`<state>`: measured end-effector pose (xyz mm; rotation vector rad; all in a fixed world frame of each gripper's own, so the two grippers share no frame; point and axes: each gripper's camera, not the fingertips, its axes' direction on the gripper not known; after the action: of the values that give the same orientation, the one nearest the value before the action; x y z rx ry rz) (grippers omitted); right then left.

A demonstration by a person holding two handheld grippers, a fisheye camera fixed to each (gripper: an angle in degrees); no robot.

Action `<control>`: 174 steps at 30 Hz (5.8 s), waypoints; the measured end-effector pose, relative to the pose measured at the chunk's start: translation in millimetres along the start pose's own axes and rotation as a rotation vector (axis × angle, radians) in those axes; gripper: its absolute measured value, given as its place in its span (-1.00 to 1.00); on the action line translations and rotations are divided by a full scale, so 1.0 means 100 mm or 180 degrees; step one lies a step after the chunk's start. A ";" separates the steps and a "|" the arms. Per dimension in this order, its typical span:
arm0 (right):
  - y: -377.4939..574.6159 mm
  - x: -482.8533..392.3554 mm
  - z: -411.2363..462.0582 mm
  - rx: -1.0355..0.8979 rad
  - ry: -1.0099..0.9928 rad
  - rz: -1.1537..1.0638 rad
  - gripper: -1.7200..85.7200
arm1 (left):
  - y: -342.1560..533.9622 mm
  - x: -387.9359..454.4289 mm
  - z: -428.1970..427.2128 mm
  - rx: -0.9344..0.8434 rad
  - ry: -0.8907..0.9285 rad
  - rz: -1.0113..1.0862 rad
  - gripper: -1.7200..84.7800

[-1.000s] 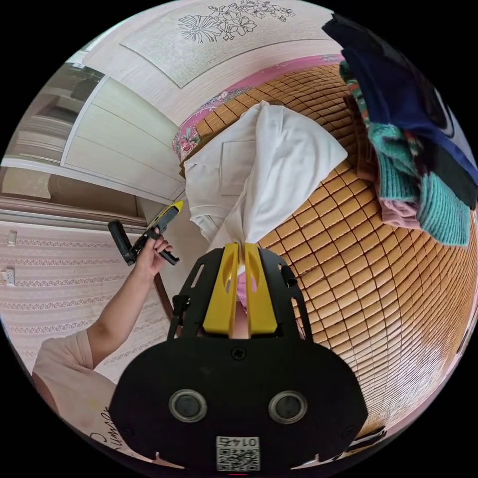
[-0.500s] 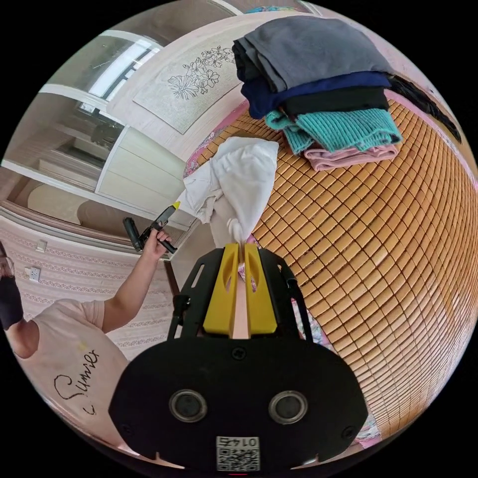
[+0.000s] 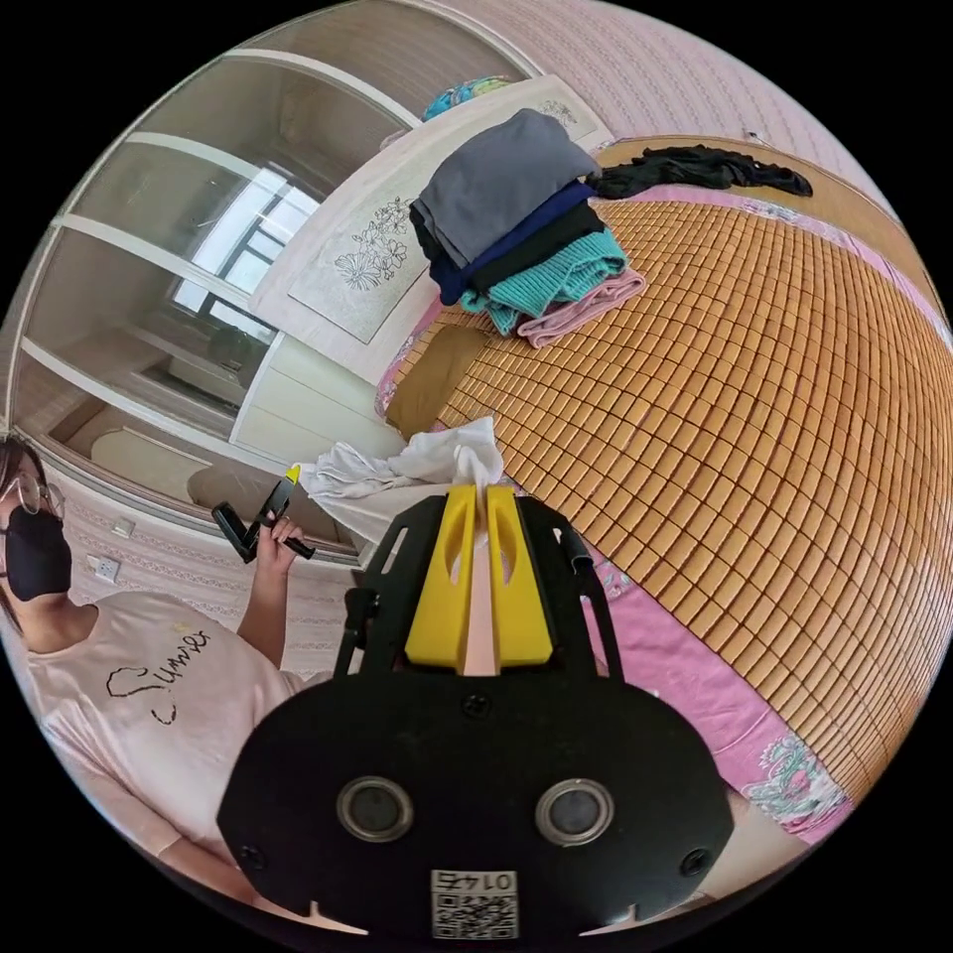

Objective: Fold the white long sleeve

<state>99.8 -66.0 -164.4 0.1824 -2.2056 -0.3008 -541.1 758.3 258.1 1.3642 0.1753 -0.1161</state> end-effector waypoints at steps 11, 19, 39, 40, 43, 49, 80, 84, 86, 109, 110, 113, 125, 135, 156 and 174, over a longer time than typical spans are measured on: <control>1.50 -0.45 -2.22 0.1350 -0.0580 -0.0570 -0.94 | -0.08 1.56 -0.66 0.0901 0.1166 0.0905 -0.98; 2.59 -1.58 -4.11 0.2093 -0.0207 -0.1954 -0.94 | 0.03 2.31 -1.40 0.1697 0.2349 0.1782 -0.98; 0.85 -1.87 -6.95 0.2688 0.0865 -0.0642 -0.94 | -2.10 4.33 1.19 0.0859 0.2094 0.1331 -0.98; 0.85 -2.07 -7.21 0.2897 0.0949 -0.0815 -0.94 | -2.26 4.46 1.06 0.1207 0.2026 0.1388 -0.98; 0.96 -2.31 -7.49 0.3130 0.1124 -0.1077 -0.94 | -2.39 4.63 1.04 0.1503 0.1926 0.1554 -0.98; 1.34 -1.40 -7.01 0.2490 0.1359 -0.0406 -0.95 | -1.80 4.29 2.23 0.0470 0.1534 0.1764 -0.98; 2.94 1.23 -5.27 0.0384 0.1043 0.2597 -0.97 | 1.05 2.45 5.22 -0.2812 0.0868 0.0687 -0.98; 2.98 1.18 -5.33 0.0446 0.1070 0.2560 -0.97 | 1.04 2.41 5.31 -0.2898 0.0721 0.0852 -0.98; 2.97 1.13 -5.36 0.0518 0.1075 0.2513 -0.97 | 1.06 2.36 5.35 -0.2942 0.0704 0.0867 -0.98; 2.38 0.44 -5.13 0.0523 0.1438 0.1516 -0.82 | 1.02 1.73 4.50 -0.1924 0.0964 0.1340 -0.98; 2.32 0.43 -5.13 0.0514 0.1463 0.1467 -0.81 | 1.03 1.71 4.57 -0.1931 0.0975 0.1352 -0.98; 1.94 0.45 -5.12 0.0407 0.1610 0.1242 -0.78 | 1.04 1.75 4.83 -0.1976 0.0990 0.1423 -0.98; -0.22 0.97 -4.96 0.0143 0.1940 0.0366 -0.71 | 0.94 2.63 6.92 -0.2232 0.1010 0.2023 -0.97; -0.89 2.08 -4.55 -0.0239 0.2139 0.0792 -0.87 | 1.30 3.08 8.76 -0.2763 0.0732 0.2378 -0.96; 0.36 1.72 -6.08 0.0845 0.1985 0.0647 -0.79 | 1.41 3.45 9.73 -0.2444 0.0785 0.2579 -0.94; 1.19 1.66 -7.16 0.2491 0.2020 0.0991 -0.96 | 1.52 4.32 11.64 -0.2395 0.0818 0.2718 -0.85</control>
<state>566.9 -98.8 415.0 0.3013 -1.5753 0.7170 -22.2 -342.2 548.4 0.6054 -0.1536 0.7739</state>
